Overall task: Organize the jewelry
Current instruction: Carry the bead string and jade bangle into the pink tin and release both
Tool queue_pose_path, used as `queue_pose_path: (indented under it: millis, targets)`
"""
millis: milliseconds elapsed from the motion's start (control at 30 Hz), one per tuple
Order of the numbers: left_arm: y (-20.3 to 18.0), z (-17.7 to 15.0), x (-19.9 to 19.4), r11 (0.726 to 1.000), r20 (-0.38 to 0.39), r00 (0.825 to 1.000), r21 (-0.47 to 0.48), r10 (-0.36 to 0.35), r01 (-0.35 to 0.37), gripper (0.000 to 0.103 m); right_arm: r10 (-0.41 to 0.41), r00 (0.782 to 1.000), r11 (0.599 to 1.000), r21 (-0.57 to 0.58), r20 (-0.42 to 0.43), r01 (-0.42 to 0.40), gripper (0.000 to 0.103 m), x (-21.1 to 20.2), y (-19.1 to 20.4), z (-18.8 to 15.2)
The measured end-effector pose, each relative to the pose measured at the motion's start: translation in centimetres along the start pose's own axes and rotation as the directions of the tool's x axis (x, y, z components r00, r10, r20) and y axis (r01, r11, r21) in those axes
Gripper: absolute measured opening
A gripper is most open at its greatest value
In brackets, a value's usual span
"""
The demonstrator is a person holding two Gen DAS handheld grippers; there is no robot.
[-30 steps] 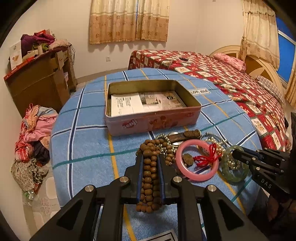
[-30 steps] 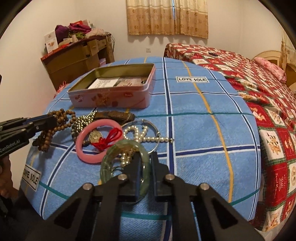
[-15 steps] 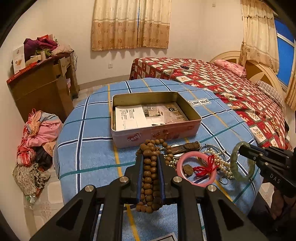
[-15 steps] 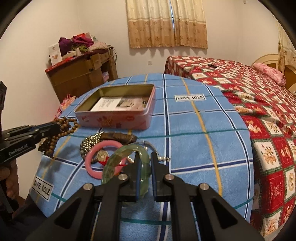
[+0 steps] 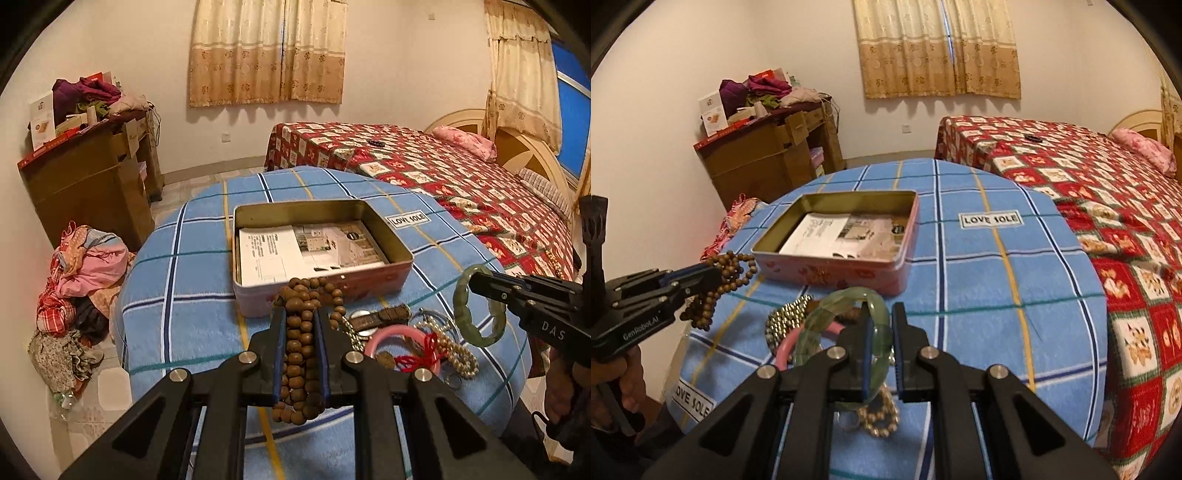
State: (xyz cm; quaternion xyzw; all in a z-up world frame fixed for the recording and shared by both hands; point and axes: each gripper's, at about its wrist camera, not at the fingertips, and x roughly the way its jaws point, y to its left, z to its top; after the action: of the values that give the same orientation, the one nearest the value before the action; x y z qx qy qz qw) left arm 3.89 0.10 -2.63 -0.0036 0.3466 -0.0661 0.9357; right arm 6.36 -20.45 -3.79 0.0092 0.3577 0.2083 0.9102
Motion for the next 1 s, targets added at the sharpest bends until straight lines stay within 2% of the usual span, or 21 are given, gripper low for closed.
queue_pose_path:
  millis: [333, 1000]
  targets:
    - [0.4, 1.6, 1.0, 1.0, 0.018, 1.0, 0.011, 0.016, -0.016, 0.015, 0.017, 1.0, 1.0, -0.012, -0.007, -0.018, 0.012, 1.8, 0.3, 2.4]
    - [1.3, 6.0, 5.7, 0.996, 0.025, 0.996, 0.033, 0.083, -0.084, 0.015, -0.044, 0.999, 0.997, -0.067, -0.016, 0.043, 0.012, 6.4, 0.7, 7.0]
